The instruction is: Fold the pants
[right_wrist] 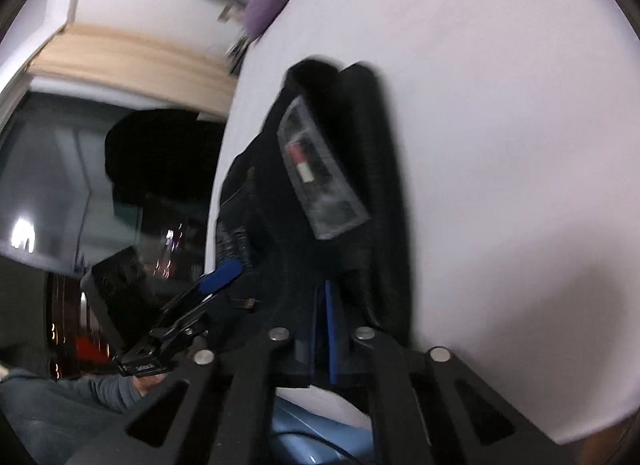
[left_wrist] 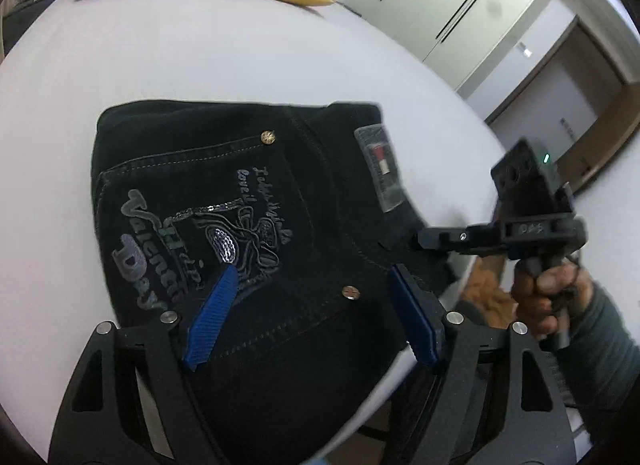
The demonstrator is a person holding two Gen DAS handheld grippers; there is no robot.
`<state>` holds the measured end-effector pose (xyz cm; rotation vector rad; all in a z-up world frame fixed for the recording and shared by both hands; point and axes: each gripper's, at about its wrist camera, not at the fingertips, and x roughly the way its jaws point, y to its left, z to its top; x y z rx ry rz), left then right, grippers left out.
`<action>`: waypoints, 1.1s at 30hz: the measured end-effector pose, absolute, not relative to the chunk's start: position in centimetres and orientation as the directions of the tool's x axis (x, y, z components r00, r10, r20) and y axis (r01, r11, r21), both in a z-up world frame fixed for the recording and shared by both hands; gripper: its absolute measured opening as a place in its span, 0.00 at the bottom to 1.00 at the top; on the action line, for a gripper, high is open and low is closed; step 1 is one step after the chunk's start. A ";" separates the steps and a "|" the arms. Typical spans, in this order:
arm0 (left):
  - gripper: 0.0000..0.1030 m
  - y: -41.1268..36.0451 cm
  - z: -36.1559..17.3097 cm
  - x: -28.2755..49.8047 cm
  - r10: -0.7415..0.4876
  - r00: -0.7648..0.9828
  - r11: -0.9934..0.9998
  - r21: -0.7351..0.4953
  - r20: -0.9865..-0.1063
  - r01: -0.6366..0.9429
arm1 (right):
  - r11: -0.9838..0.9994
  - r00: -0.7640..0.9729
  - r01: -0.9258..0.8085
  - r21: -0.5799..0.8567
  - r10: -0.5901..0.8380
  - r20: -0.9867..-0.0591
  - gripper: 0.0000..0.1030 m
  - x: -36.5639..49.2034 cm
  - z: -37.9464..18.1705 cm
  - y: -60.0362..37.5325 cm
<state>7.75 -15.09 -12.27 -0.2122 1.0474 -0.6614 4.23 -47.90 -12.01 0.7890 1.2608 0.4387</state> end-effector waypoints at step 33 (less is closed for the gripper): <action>0.21 -8.9 -14.3 13.1 -0.573 0.194 0.816 -0.535 -0.796 0.217 | 0.845 0.245 0.013 0.534 0.515 -0.821 0.22 9.3 -10.1 -44.4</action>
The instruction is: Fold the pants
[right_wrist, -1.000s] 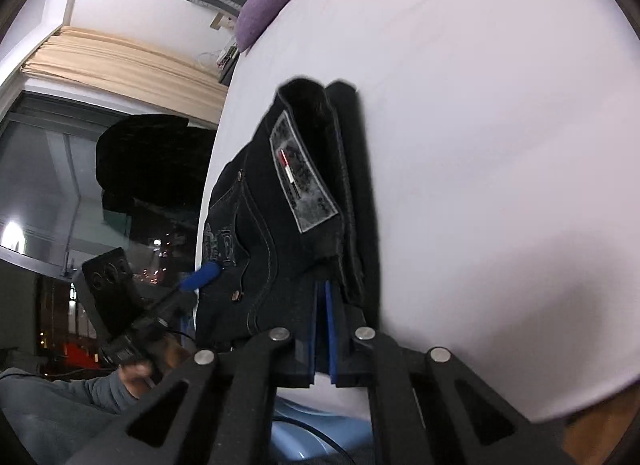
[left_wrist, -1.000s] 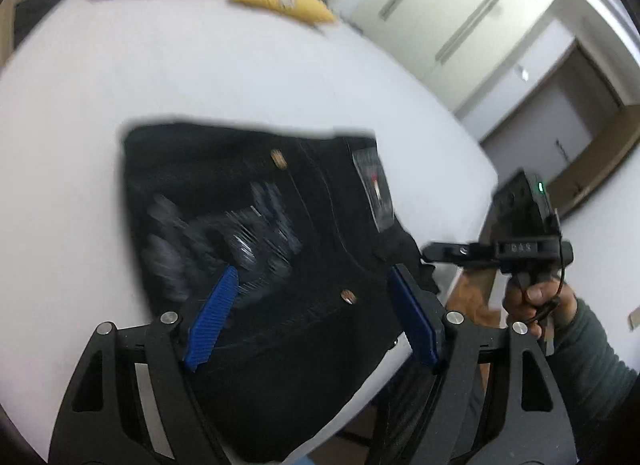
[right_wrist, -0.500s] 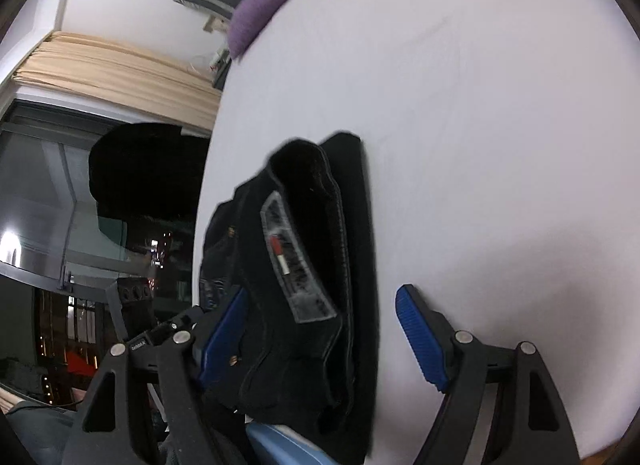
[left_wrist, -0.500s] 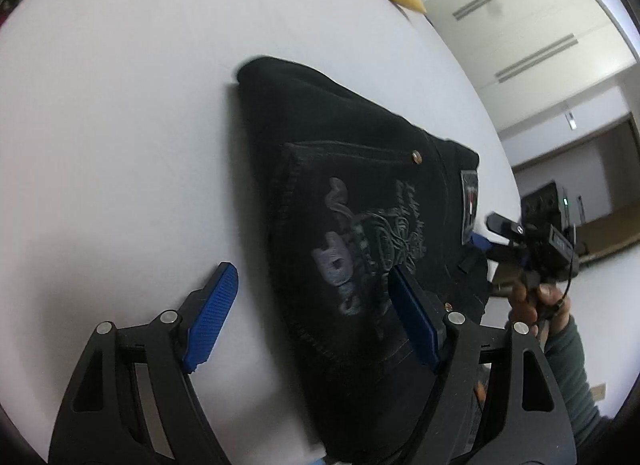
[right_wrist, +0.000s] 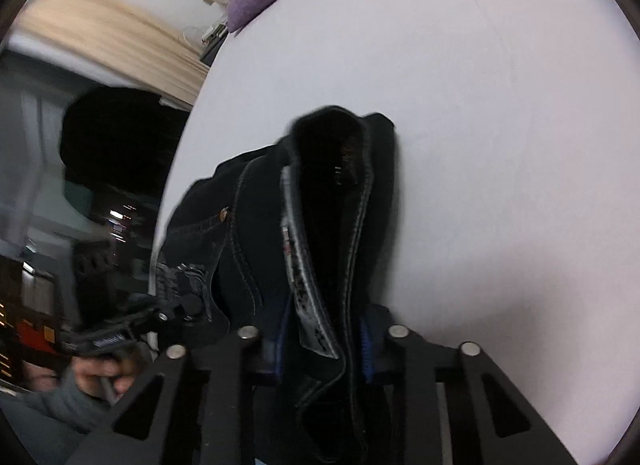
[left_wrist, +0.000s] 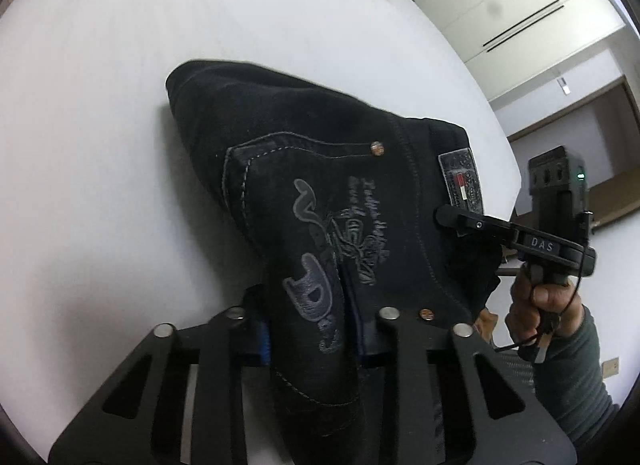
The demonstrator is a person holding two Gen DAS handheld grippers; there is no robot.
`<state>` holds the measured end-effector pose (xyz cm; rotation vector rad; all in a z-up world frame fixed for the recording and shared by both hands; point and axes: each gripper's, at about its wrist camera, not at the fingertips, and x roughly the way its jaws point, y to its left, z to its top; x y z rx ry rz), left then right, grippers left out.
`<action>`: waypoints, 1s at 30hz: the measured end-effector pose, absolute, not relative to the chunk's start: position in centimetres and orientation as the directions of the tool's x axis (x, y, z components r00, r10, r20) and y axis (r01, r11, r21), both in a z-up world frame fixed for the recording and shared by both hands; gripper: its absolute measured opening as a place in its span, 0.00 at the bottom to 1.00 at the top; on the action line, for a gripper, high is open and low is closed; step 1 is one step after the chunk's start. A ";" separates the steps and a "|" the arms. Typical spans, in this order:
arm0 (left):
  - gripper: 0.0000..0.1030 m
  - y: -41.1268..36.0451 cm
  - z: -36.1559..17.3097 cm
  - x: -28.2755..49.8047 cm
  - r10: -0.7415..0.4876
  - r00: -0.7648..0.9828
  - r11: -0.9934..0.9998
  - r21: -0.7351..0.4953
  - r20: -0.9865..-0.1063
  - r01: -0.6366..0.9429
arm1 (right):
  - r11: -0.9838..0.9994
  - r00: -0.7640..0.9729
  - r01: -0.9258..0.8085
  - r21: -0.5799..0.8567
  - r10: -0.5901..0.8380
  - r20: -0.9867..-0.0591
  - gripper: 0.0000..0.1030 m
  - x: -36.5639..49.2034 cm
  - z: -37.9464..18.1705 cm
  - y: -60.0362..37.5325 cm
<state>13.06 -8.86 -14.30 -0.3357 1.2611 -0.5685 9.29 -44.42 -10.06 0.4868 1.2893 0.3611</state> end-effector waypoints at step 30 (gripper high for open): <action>0.54 6.7 -16.6 35.2 -0.438 0.369 0.898 -0.421 -0.820 0.132 | 0.774 0.301 0.059 0.630 0.588 -0.751 0.41 33.8 -16.3 -37.3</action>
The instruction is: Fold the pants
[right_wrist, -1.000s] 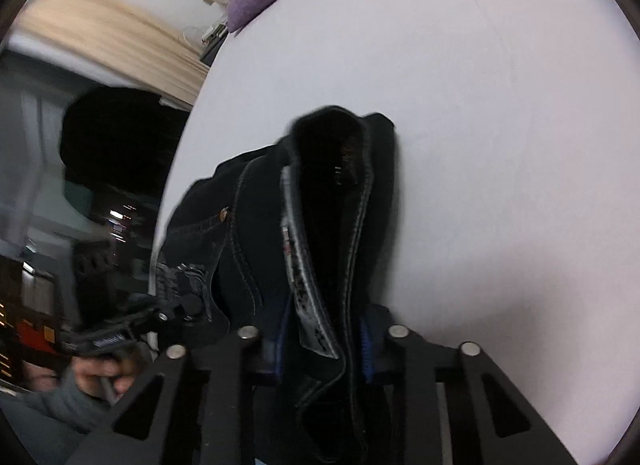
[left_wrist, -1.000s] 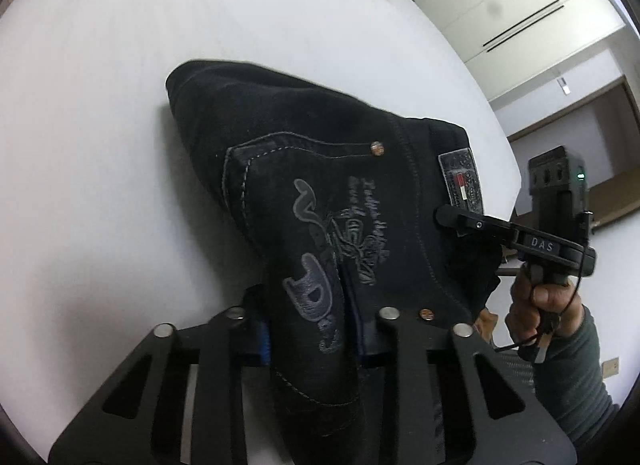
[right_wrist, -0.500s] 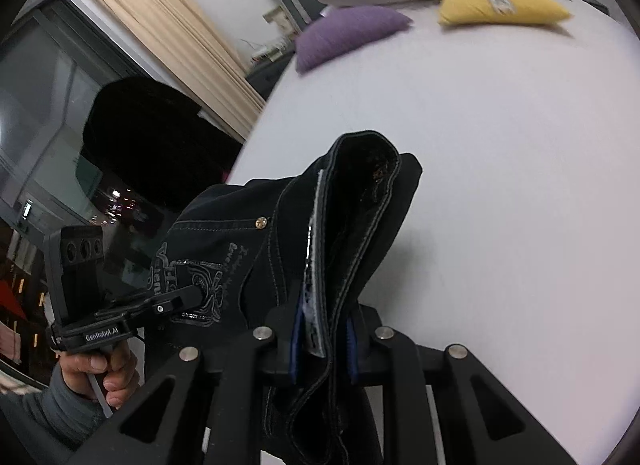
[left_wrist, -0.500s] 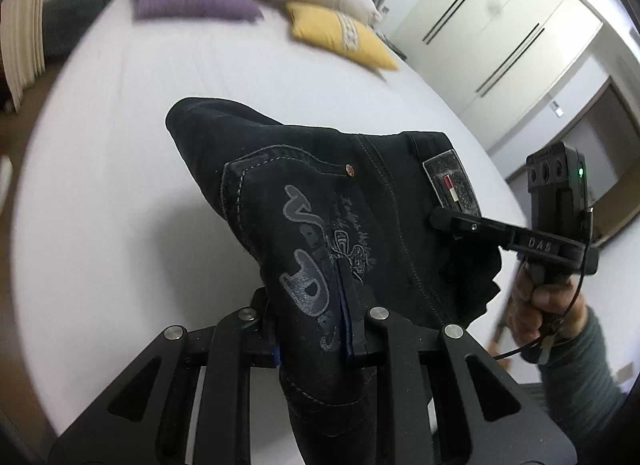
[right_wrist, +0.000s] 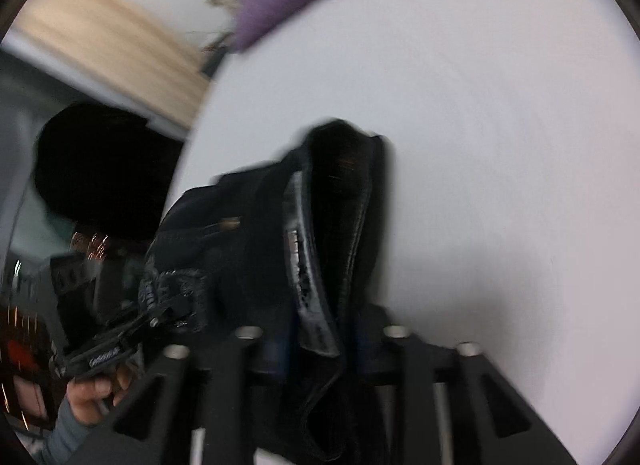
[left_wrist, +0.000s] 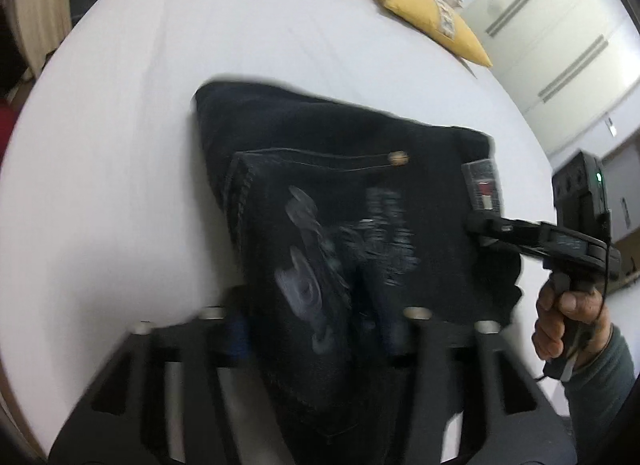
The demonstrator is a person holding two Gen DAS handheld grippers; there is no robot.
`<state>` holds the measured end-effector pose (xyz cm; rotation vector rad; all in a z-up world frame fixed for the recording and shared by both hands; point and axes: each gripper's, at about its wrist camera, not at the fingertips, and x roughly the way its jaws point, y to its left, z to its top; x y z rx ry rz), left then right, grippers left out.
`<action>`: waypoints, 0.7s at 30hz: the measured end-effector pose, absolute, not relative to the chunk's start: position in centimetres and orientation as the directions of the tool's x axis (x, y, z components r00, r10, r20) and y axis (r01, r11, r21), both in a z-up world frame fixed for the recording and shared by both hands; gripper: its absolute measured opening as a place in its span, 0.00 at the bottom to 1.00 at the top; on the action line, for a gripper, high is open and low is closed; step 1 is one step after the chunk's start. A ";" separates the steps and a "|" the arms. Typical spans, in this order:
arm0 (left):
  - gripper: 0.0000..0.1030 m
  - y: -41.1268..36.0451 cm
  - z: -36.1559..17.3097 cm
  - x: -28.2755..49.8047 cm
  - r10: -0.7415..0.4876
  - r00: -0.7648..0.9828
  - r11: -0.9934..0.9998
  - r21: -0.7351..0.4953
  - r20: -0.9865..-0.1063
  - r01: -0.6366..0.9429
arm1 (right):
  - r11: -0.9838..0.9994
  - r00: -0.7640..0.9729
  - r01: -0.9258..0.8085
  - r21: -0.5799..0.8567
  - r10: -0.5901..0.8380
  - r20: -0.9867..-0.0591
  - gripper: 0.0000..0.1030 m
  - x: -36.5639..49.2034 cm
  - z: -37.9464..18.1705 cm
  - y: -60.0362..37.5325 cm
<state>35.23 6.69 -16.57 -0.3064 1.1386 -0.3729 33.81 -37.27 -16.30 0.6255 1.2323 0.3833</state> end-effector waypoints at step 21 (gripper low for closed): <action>1.00 6.6 14.0 6.2 0.140 0.985 0.988 0.086 -0.104 -0.131 | 0.972 0.946 -0.068 0.224 0.134 -0.294 1.00 8.3 14.6 -35.7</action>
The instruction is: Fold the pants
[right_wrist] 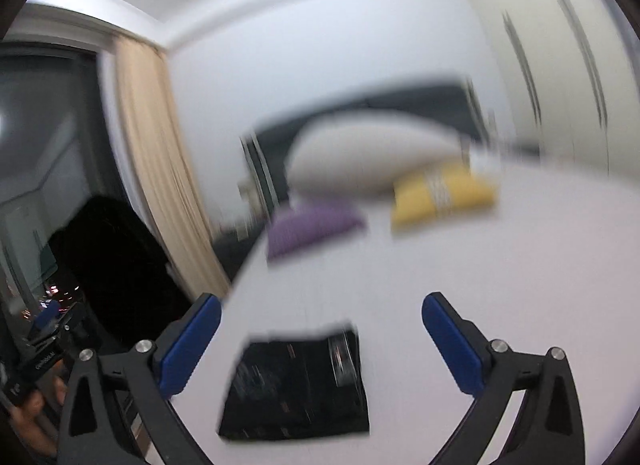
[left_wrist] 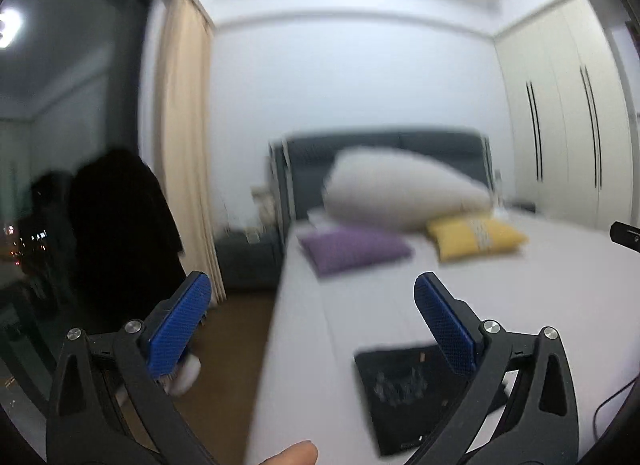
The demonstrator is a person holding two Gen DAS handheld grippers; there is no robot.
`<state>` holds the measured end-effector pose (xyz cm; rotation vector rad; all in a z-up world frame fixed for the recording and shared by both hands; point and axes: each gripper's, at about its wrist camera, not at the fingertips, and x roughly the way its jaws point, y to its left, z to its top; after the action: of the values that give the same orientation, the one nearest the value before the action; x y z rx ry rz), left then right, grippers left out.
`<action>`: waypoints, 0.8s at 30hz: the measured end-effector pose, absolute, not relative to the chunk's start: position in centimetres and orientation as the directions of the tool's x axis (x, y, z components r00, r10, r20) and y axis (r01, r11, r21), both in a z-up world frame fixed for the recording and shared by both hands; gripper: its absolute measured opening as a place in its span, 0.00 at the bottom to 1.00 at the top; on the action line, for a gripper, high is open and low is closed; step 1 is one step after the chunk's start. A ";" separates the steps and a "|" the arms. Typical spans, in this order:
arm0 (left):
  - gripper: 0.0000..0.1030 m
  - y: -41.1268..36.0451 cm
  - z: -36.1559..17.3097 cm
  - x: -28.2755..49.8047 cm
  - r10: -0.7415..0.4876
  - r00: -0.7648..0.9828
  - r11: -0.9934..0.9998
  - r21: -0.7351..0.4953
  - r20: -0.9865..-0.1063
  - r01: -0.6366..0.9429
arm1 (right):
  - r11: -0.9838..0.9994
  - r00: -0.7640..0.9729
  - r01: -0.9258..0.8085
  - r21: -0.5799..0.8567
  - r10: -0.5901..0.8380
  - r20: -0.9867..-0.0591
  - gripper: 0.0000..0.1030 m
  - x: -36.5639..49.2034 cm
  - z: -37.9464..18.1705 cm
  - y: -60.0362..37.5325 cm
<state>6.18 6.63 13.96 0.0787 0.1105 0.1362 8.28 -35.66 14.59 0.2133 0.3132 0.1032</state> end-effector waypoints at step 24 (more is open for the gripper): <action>1.00 7.1 11.1 -0.7 0.126 0.765 0.991 0.038 -0.631 -0.132 | 0.991 0.888 0.063 0.118 -0.002 -0.460 1.00 0.1 17.7 -27.6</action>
<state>-0.70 7.12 11.12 -0.0083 0.6852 0.1402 0.14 -27.55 17.70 0.1315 0.4771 -0.0337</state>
